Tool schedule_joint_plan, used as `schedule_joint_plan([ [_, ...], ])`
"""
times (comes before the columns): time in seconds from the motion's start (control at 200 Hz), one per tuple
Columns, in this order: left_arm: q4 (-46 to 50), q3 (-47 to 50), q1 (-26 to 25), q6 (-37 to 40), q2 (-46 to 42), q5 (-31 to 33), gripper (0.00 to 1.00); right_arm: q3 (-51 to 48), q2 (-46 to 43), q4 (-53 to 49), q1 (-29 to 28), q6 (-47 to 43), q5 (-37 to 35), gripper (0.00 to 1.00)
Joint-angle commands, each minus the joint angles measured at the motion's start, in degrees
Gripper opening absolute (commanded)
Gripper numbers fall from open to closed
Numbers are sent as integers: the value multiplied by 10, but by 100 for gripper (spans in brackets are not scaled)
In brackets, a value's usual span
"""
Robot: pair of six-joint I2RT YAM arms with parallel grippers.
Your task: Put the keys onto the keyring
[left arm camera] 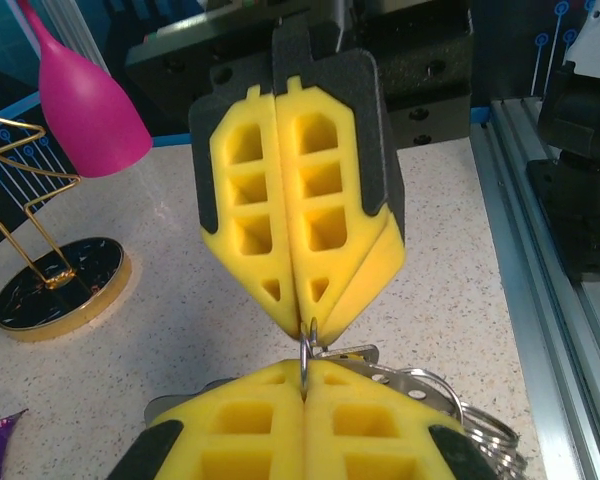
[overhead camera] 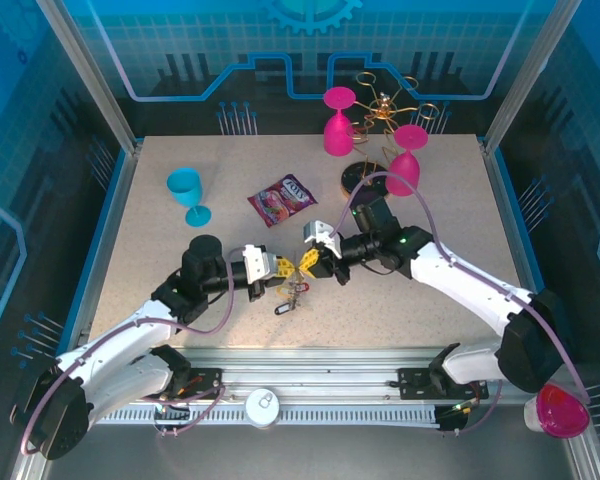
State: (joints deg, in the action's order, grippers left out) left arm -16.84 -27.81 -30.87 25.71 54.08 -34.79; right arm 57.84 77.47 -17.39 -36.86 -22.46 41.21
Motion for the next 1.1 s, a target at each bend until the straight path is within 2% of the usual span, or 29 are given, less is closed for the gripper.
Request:
schedule_joint_plan([
  [0.0,-98,0,-4,-32,-13,-45,0,18,29,-2,0,17,4,0],
  [0.08,-101,1,-4,-31,-7,-41,0,13,25,21,-3,32,10,0],
  [0.2,-96,2,-4,-30,-1,-36,0,-13,-9,66,7,47,9,22],
  [0.325,-88,4,-3,-26,2,-36,0,-50,-54,114,15,38,5,30],
  [0.645,-84,3,-3,-25,4,-36,0,-44,-55,111,2,5,24,30],
  [1.096,-105,2,-4,-47,19,-43,0,-22,-36,91,-15,-14,18,16],
])
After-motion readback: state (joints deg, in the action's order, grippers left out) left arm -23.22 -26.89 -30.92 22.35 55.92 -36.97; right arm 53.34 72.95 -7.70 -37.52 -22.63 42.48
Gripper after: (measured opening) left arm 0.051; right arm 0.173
